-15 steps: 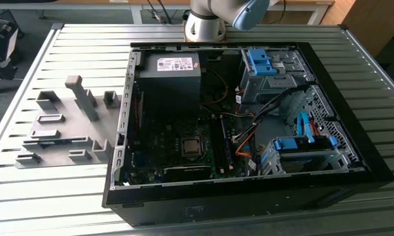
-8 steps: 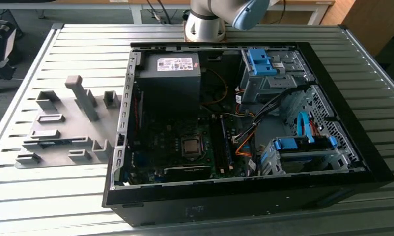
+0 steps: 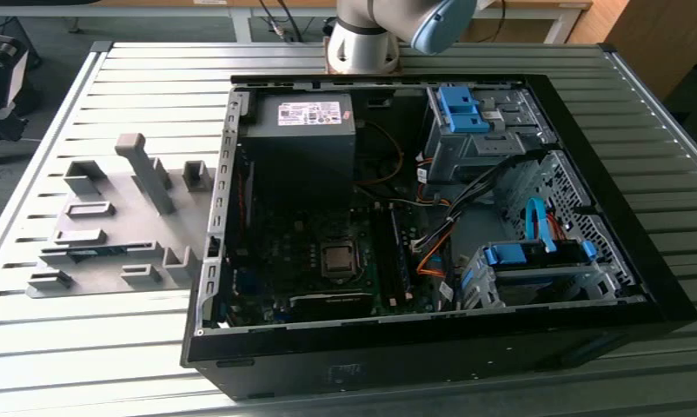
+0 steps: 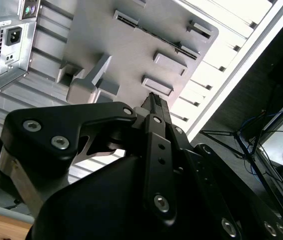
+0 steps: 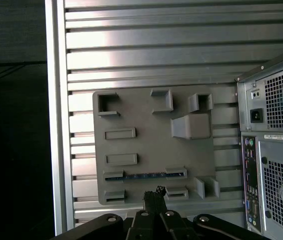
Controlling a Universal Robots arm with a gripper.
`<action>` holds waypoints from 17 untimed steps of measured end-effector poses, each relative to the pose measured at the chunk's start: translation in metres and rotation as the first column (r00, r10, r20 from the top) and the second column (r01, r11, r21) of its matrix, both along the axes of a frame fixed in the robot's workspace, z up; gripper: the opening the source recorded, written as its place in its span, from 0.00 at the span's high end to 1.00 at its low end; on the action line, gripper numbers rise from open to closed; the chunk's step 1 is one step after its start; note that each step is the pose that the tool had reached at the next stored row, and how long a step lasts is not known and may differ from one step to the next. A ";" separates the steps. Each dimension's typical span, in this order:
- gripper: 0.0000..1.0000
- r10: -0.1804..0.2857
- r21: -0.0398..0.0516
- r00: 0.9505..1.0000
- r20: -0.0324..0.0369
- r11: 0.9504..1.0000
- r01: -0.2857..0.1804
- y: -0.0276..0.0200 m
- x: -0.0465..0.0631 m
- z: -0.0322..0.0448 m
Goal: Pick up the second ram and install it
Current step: 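Pick up the second ram and move it above second insertion slot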
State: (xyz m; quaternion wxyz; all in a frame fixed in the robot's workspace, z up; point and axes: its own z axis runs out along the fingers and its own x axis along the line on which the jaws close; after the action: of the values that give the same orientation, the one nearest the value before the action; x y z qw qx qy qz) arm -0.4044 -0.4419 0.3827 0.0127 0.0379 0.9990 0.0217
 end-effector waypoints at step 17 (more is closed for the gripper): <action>0.89 0.175 0.000 0.984 0.000 0.984 -0.175 -0.0001 -0.003 0.0000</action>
State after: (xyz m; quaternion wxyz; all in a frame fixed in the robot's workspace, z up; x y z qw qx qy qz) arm -0.4069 -0.4421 0.3827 0.0107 -0.0502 0.9984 0.0227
